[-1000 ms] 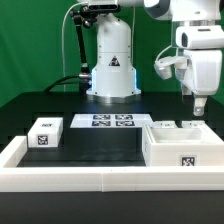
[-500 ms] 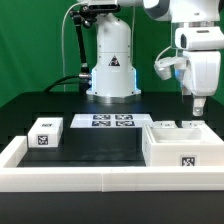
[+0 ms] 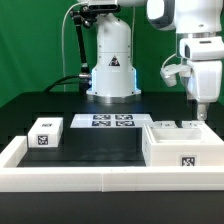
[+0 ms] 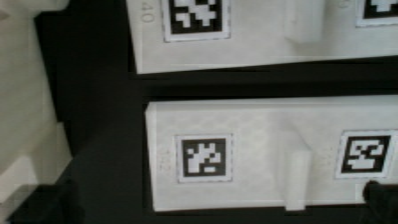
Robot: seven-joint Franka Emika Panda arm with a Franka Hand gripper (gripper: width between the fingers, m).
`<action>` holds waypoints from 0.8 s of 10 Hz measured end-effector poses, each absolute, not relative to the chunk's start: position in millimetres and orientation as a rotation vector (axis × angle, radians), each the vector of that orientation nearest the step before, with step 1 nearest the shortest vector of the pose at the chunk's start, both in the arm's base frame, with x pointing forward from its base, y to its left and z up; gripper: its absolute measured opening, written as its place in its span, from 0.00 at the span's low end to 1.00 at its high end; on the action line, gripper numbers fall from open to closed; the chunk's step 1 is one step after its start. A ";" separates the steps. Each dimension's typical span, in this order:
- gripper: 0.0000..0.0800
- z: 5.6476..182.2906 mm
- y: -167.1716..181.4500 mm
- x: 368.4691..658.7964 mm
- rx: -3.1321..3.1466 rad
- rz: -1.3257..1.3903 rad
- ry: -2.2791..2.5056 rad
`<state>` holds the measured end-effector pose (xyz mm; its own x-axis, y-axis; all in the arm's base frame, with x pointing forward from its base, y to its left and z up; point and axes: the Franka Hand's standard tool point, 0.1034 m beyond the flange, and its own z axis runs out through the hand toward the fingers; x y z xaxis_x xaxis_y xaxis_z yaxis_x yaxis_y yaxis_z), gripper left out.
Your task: Assemble cabinet
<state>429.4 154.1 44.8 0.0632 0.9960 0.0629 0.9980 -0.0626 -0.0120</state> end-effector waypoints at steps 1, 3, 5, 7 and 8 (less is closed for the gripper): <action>1.00 39.5 155.1 427.0 -2.249 -0.056 -2.109; 1.00 29.0 157.2 421.4 -2.240 -0.048 -2.098; 1.00 23.2 159.5 416.6 -2.231 -0.035 -2.092; 1.00 19.5 162.7 413.8 -2.227 -0.038 -2.089; 0.84 16.3 164.1 411.7 -2.223 -0.034 -2.085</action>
Offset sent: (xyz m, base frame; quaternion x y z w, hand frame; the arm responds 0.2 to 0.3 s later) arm -0.0097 0.0126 -0.0146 0.0067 0.0174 0.0098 0.9998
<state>411.7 164.1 16.3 0.0661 0.9946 0.0805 0.9967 -0.0619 -0.0531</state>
